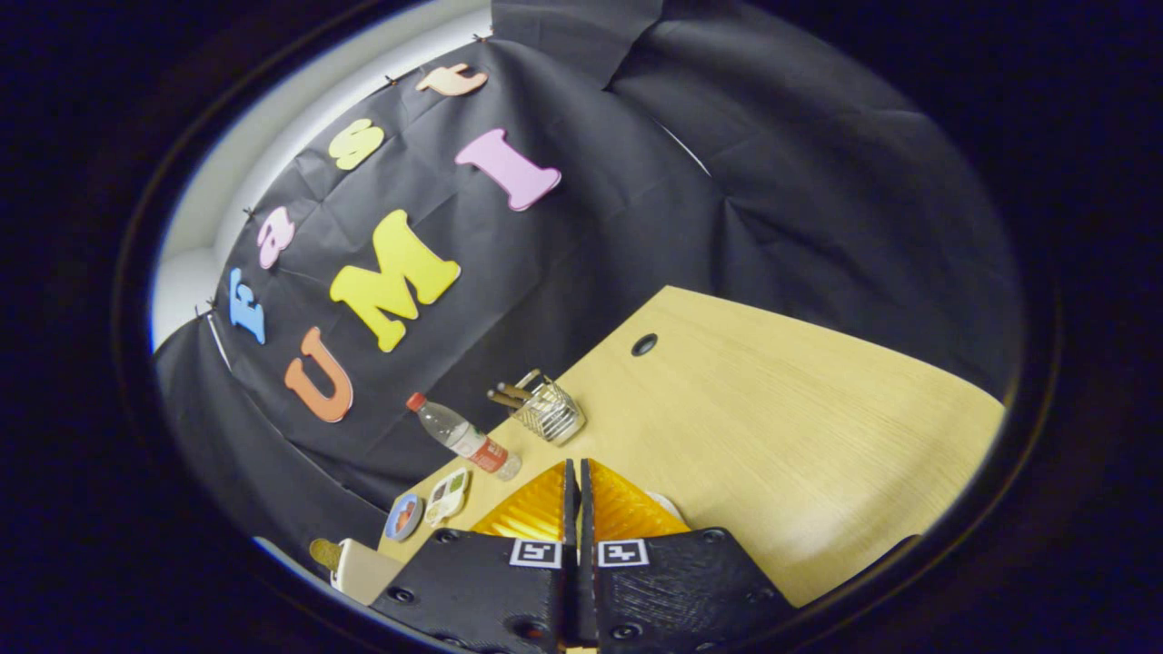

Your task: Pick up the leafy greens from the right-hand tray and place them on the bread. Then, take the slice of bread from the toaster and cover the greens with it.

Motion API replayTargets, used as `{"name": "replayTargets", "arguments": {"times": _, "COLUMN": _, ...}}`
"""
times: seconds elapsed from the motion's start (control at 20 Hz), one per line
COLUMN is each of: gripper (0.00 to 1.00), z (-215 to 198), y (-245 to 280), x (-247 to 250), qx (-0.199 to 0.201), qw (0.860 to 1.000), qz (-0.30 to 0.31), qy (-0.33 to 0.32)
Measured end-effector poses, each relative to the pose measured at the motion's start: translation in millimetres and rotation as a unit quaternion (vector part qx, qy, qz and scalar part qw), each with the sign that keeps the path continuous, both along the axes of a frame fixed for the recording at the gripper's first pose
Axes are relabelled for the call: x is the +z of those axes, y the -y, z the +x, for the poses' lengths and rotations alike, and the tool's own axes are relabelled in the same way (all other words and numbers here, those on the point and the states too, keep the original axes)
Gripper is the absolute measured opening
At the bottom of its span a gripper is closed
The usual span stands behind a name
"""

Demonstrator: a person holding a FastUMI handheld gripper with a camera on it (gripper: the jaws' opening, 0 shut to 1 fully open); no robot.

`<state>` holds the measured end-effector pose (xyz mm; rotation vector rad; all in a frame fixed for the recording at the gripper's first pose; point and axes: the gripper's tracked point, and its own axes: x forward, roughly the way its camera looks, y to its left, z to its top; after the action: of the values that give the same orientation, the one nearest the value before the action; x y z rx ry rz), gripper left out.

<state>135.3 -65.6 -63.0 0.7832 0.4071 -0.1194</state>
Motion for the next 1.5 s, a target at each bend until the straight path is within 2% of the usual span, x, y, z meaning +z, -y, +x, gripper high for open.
{"name": "replayTargets", "arguments": {"times": 0.35, "gripper": 0.0, "z": 3, "y": -57, "x": 38, "qx": 0.039, "qw": 0.999, "qz": -0.003, "qy": 0.027}}
{"name": "replayTargets", "arguments": {"times": 0.75, "gripper": 0.0, "z": 18, "y": -182, "x": 65, "qx": 0.122, "qw": 0.991, "qz": 0.017, "qy": 0.052}}
{"name": "replayTargets", "arguments": {"times": 1.05, "gripper": 0.0, "z": 24, "y": -290, "x": 53, "qx": 0.184, "qw": 0.98, "qz": 0.052, "qy": 0.049}}
{"name": "replayTargets", "arguments": {"times": 1.25, "gripper": 0.0, "z": 22, "y": -328, "x": 39, "qx": 0.197, "qw": 0.975, "qz": 0.096, "qy": 0.042}}
{"name": "replayTargets", "arguments": {"times": 1.4, "gripper": 0.0, "z": 25, "y": -324, "x": 16, "qx": 0.182, "qw": 0.974, "qz": 0.136, "qy": 0.022}}
{"name": "replayTargets", "arguments": {"times": 1.5, "gripper": 0.0, "z": 28, "y": -309, "x": -2, "qx": 0.168, "qw": 0.976, "qz": 0.141, "qy": 0.006}}
